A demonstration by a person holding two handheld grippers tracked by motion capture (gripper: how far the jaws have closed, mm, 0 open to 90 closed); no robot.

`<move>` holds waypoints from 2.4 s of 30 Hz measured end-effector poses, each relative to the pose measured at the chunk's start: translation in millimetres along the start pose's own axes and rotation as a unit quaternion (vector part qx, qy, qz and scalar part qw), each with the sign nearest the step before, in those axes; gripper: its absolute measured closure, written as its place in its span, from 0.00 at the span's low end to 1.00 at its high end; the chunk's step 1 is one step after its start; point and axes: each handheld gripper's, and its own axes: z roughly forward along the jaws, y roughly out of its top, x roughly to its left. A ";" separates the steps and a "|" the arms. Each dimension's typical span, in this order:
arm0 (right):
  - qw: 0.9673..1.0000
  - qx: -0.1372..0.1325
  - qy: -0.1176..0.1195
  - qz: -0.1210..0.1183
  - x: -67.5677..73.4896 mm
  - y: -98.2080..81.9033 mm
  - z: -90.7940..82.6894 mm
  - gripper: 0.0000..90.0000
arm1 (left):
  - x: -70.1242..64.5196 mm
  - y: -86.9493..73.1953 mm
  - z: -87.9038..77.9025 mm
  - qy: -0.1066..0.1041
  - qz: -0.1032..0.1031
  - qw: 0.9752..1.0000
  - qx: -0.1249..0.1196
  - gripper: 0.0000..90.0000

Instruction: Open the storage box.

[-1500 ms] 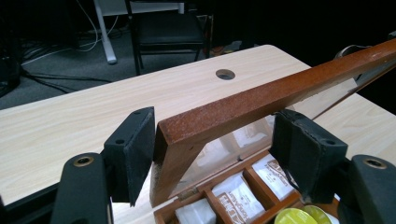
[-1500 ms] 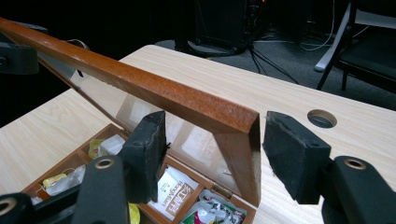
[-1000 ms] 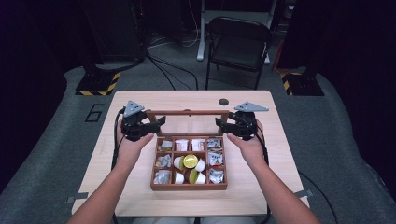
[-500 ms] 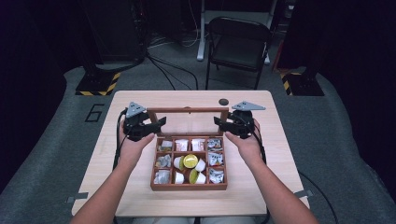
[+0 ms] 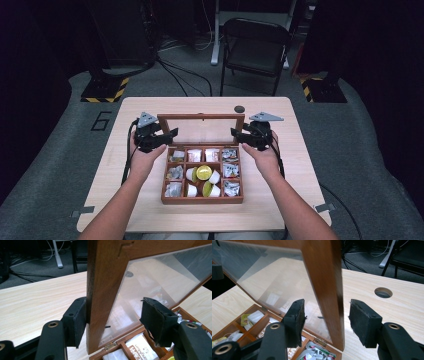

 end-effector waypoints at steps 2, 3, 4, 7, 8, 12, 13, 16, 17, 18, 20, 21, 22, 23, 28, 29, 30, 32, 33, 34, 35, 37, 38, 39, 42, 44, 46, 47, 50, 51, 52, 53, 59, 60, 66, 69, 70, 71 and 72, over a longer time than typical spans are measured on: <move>1.000 -0.001 0.003 0.003 -2.2 -2.4 1.0 0.52 | 0.4 -0.6 1.4 -0.001 -0.002 1.000 0.000 0.42; 1.000 0.000 0.005 0.003 -2.9 -3.4 1.4 0.52 | 0.5 -0.7 1.9 -0.001 -0.002 1.000 0.000 0.42; 1.000 -0.002 0.005 0.005 -2.8 -4.7 1.6 0.53 | 0.5 -0.7 2.4 -0.001 -0.003 1.000 0.000 0.43; 1.000 0.000 0.008 -0.004 -3.1 -8.2 3.4 0.54 | 0.7 -1.5 4.3 0.000 -0.001 1.000 0.001 0.43; 1.000 0.001 0.009 -0.005 -2.3 -9.5 3.9 0.55 | 0.9 -1.8 4.5 0.000 -0.001 1.000 0.003 0.43; 1.000 0.006 0.004 -0.018 -1.0 -14.8 7.3 0.55 | 1.1 -5.2 5.5 0.002 -0.002 1.000 -0.010 0.43; 1.000 0.010 0.002 -0.017 -0.9 -16.4 8.4 0.55 | 2.1 -6.6 5.8 0.001 -0.005 1.000 -0.009 0.44; 1.000 0.018 0.001 -0.018 -2.2 -21.2 13.1 0.55 | 3.9 -10.0 7.0 -0.002 -0.010 1.000 -0.009 0.45; 1.000 0.021 0.000 -0.017 -3.2 -23.1 14.9 0.56 | 4.6 -11.3 7.8 -0.003 -0.010 1.000 -0.005 0.45; 1.000 0.027 0.000 -0.015 -4.3 -25.5 17.2 0.56 | 4.6 -12.1 8.4 -0.002 -0.011 1.000 -0.005 0.45; 0.999 0.031 -0.001 -0.018 -6.2 -29.0 21.1 0.55 | 4.9 -14.2 9.1 -0.004 -0.013 1.000 -0.008 0.45; 0.999 0.035 0.002 -0.012 -6.3 -30.8 22.8 0.55 | 5.3 -15.0 9.4 -0.006 -0.014 1.000 -0.006 0.45; 0.999 0.034 0.004 -0.014 -7.5 -32.9 24.6 0.54 | 5.8 -15.9 9.7 -0.006 -0.016 1.000 -0.005 0.45; 0.999 0.037 0.004 -0.017 -8.2 -34.0 26.4 0.54 | 6.5 -17.0 10.5 -0.008 -0.018 1.000 -0.004 0.45; 0.999 0.044 0.000 -0.017 -9.3 -40.3 32.6 0.58 | 7.5 -21.1 13.7 -0.012 -0.028 0.999 -0.009 0.45; 0.999 0.045 0.000 -0.016 -10.3 -42.0 33.7 0.59 | 7.8 -22.0 14.1 -0.011 -0.027 1.000 -0.009 0.46; 0.999 0.047 0.000 -0.012 -11.2 -43.5 34.8 0.60 | 8.0 -23.1 14.9 -0.012 -0.029 0.999 -0.010 0.46; 0.999 0.053 0.003 -0.007 -13.7 -46.6 36.6 0.61 | 8.3 -24.6 15.9 -0.014 -0.031 0.999 -0.002 0.45; 0.998 0.056 0.004 -0.003 -14.6 -48.0 37.3 0.61 | 8.7 -25.5 16.9 -0.014 -0.028 1.000 -0.004 0.45; 0.998 0.056 0.005 -0.001 -16.1 -49.3 38.3 0.61 | 8.8 -26.5 17.1 -0.015 -0.028 0.999 -0.003 0.45; 0.998 0.056 0.007 0.000 -17.0 -50.1 38.8 0.61 | 8.9 -27.7 17.4 -0.016 -0.032 0.999 -0.003 0.45; 0.998 0.058 0.010 0.001 -17.7 -50.7 40.2 0.60 | 10.2 -31.0 20.0 -0.017 -0.036 0.999 0.001 0.45; 0.998 0.057 0.012 -0.001 -18.3 -50.8 40.8 0.60 | 10.8 -32.7 21.0 -0.018 -0.037 0.999 0.003 0.45; 0.998 0.055 0.013 0.000 -18.8 -50.7 41.2 0.60 | 11.5 -34.5 21.8 -0.018 -0.038 0.999 0.001 0.45; 0.998 0.054 0.014 -0.003 -19.1 -50.6 41.4 0.61 | 12.4 -37.5 23.6 -0.019 -0.046 0.999 0.000 0.45; 0.998 0.054 0.013 -0.005 -18.9 -50.6 41.4 0.61 | 12.6 -38.8 25.0 -0.018 -0.041 0.999 0.008 0.45; 0.998 0.054 0.013 -0.004 -18.9 -50.6 41.5 0.61 | 12.2 -39.5 26.4 -0.015 -0.039 0.999 0.008 0.46; 0.998 0.054 0.013 -0.003 -19.0 -50.6 41.6 0.61 | 13.0 -39.8 27.0 -0.014 -0.034 0.999 0.012 0.46; 0.999 0.052 0.013 0.001 -18.8 -50.3 42.2 0.61 | 13.9 -42.2 30.8 -0.012 -0.036 0.999 0.020 0.47; 0.999 0.053 0.011 0.003 -18.5 -50.3 42.4 0.61 | 14.1 -43.0 32.0 -0.011 -0.037 0.999 0.022 0.48; 0.999 0.053 0.010 0.002 -18.6 -50.3 42.5 0.61 | 14.5 -43.8 33.1 -0.011 -0.035 0.999 0.022 0.48; 0.999 0.051 0.010 0.001 -18.6 -50.3 42.7 0.61 | 14.8 -44.3 33.3 -0.013 -0.034 0.999 0.025 0.48; 0.999 0.046 0.013 0.000 -19.1 -49.8 43.7 0.61 | 18.7 -51.8 40.7 -0.020 -0.041 0.999 0.027 0.49; 0.999 0.045 0.013 0.001 -19.0 -49.7 43.7 0.60 | 19.4 -55.0 42.0 -0.020 -0.044 0.999 0.024 0.49; 0.999 0.040 0.014 0.004 -17.9 -49.4 45.6 0.59 | 21.9 -62.3 44.4 -0.023 -0.054 0.998 0.021 0.51; 0.999 0.041 0.012 0.004 -17.2 -49.6 46.1 0.59 | 23.7 -62.2 44.0 -0.027 -0.057 0.998 0.023 0.51; 0.999 0.041 0.011 0.002 -17.0 -49.6 46.1 0.59 | 24.0 -62.2 43.7 -0.029 -0.057 0.998 0.024 0.51; 0.999 0.041 0.010 0.001 -16.9 -49.6 46.1 0.59 | 24.1 -62.1 43.5 -0.029 -0.057 0.998 0.024 0.51; 0.999 0.042 0.011 0.002 -16.5 -49.6 46.2 0.58 | 23.8 -62.1 43.6 -0.028 -0.057 0.998 0.024 0.51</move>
